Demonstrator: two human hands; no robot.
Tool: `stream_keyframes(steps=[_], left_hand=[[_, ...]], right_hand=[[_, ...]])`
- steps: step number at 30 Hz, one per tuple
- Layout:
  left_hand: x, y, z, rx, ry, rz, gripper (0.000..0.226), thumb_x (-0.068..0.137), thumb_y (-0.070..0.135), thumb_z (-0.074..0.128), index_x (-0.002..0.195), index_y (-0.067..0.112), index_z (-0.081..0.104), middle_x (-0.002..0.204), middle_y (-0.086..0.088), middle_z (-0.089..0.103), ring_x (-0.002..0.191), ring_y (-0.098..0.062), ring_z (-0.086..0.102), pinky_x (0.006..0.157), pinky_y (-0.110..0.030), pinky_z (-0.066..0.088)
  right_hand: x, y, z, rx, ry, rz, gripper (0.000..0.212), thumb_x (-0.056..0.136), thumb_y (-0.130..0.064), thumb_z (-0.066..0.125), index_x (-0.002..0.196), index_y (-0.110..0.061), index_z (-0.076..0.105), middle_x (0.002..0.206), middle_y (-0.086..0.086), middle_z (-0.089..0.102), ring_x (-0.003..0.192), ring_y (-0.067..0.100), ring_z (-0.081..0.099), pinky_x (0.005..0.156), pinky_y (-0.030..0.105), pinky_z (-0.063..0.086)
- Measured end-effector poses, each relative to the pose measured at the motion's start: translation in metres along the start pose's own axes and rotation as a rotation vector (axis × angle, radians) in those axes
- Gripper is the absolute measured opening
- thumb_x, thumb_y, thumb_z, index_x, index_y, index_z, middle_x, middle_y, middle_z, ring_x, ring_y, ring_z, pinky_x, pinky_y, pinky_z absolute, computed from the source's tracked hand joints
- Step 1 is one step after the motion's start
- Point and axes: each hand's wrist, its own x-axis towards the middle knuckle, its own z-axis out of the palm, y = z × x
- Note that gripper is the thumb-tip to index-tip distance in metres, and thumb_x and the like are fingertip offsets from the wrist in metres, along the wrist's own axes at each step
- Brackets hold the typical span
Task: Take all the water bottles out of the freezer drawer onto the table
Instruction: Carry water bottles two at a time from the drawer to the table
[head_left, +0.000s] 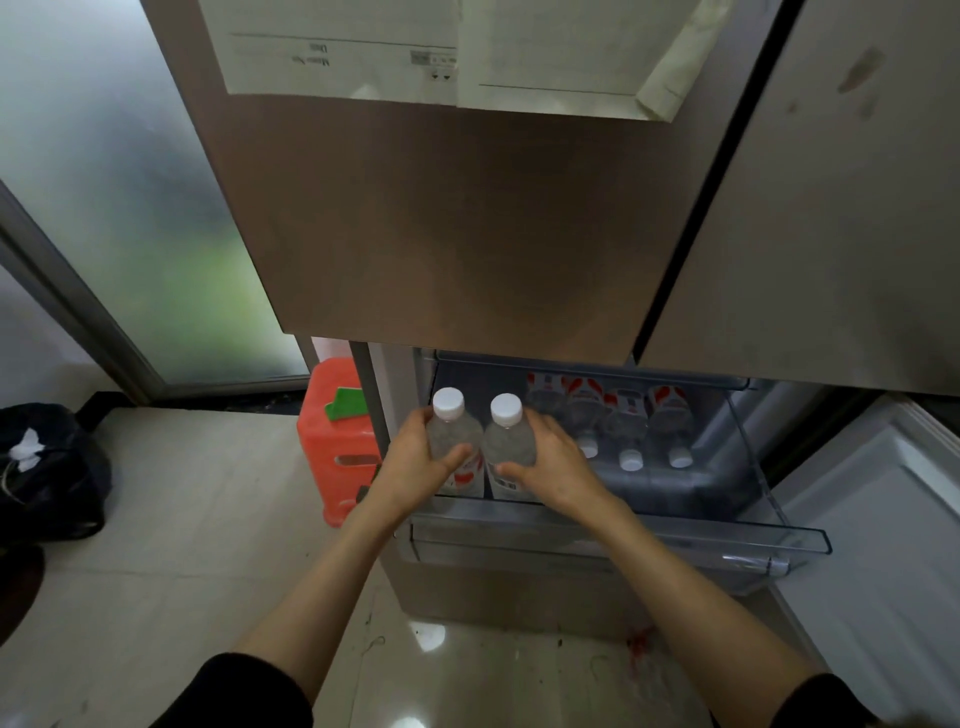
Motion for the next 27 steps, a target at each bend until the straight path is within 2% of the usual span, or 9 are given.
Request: stream_keyframes(steps=[4, 7, 10, 15, 19, 21, 23, 27], left_hand=[[-0.001, 0.003, 0.007, 0.067, -0.009, 0.062, 0.054, 0.086, 0.021, 0.061, 0.131, 0.007, 0.035, 0.128, -0.014, 0.046, 0.12, -0.026, 0.046, 0.098, -0.033, 0.038], [0.004, 0.004, 0.008, 0.146, -0.109, 0.042, 0.076, 0.084, 0.029, 0.064, 0.14, 0.005, 0.02, 0.135, -0.018, 0.032, 0.129, -0.029, 0.032, 0.106, -0.035, 0.029], [0.01, 0.008, 0.008, 0.209, -0.156, -0.009, 0.089, 0.078, 0.037, 0.07, 0.142, 0.01, 0.014, 0.135, -0.019, 0.027, 0.129, -0.033, 0.031, 0.107, -0.038, 0.028], [0.01, 0.013, 0.017, 0.222, 0.033, 0.001, 0.076, 0.078, 0.035, 0.07, 0.138, 0.014, 0.028, 0.126, -0.02, 0.04, 0.109, -0.038, 0.052, 0.09, -0.039, 0.044], [0.012, 0.009, 0.009, 0.198, 0.037, 0.074, 0.068, 0.075, 0.033, 0.073, 0.131, 0.013, 0.041, 0.122, -0.015, 0.049, 0.107, -0.03, 0.055, 0.089, -0.034, 0.045], [0.011, 0.007, 0.005, 0.196, 0.039, 0.103, 0.064, 0.074, 0.031, 0.074, 0.128, 0.011, 0.044, 0.12, -0.014, 0.052, 0.108, -0.029, 0.055, 0.089, -0.034, 0.044], [0.007, 0.005, 0.002, 0.19, 0.053, 0.135, 0.062, 0.074, 0.029, 0.075, 0.126, 0.011, 0.046, 0.117, -0.014, 0.053, 0.107, -0.03, 0.055, 0.087, -0.034, 0.044], [-0.008, 0.011, -0.007, 0.196, 0.116, 0.238, 0.068, 0.075, 0.032, 0.073, 0.133, 0.015, 0.041, 0.12, -0.012, 0.051, 0.108, -0.028, 0.054, 0.088, -0.037, 0.046]], right_hand=[[0.008, 0.001, -0.002, 0.007, -0.013, -0.006, 0.075, 0.074, -0.022, 0.075, 0.138, -0.02, 0.035, 0.14, 0.005, 0.042, 0.129, 0.023, 0.041, 0.105, 0.036, 0.037], [0.009, 0.006, -0.004, 0.042, 0.025, 0.021, 0.074, 0.073, -0.025, 0.076, 0.136, -0.019, 0.038, 0.137, 0.006, 0.046, 0.125, 0.023, 0.045, 0.102, 0.036, 0.04], [0.008, 0.009, -0.007, 0.071, 0.061, 0.042, 0.067, 0.071, -0.028, 0.077, 0.13, -0.017, 0.045, 0.129, 0.004, 0.053, 0.118, 0.022, 0.051, 0.097, 0.037, 0.044], [0.008, 0.007, 0.001, 0.17, 0.179, 0.147, 0.061, 0.068, -0.033, 0.079, 0.119, -0.015, 0.052, 0.114, 0.002, 0.061, 0.107, 0.019, 0.058, 0.087, 0.032, 0.049], [0.009, 0.004, -0.003, 0.177, 0.184, 0.203, 0.058, 0.068, -0.033, 0.079, 0.116, -0.012, 0.054, 0.11, 0.004, 0.064, 0.102, 0.02, 0.06, 0.087, 0.034, 0.05], [0.005, 0.003, -0.001, 0.148, 0.218, 0.176, 0.057, 0.068, -0.034, 0.079, 0.114, -0.013, 0.054, 0.109, 0.004, 0.064, 0.102, 0.021, 0.061, 0.086, 0.038, 0.051], [-0.002, 0.002, 0.004, 0.116, 0.263, 0.139, 0.057, 0.068, -0.035, 0.079, 0.115, -0.014, 0.054, 0.111, 0.003, 0.063, 0.103, 0.021, 0.06, 0.084, 0.036, 0.05], [-0.02, -0.006, 0.003, 0.004, 0.345, 0.005, 0.062, 0.071, -0.035, 0.077, 0.123, -0.016, 0.051, 0.121, 0.003, 0.059, 0.11, 0.022, 0.056, 0.088, 0.034, 0.047]])
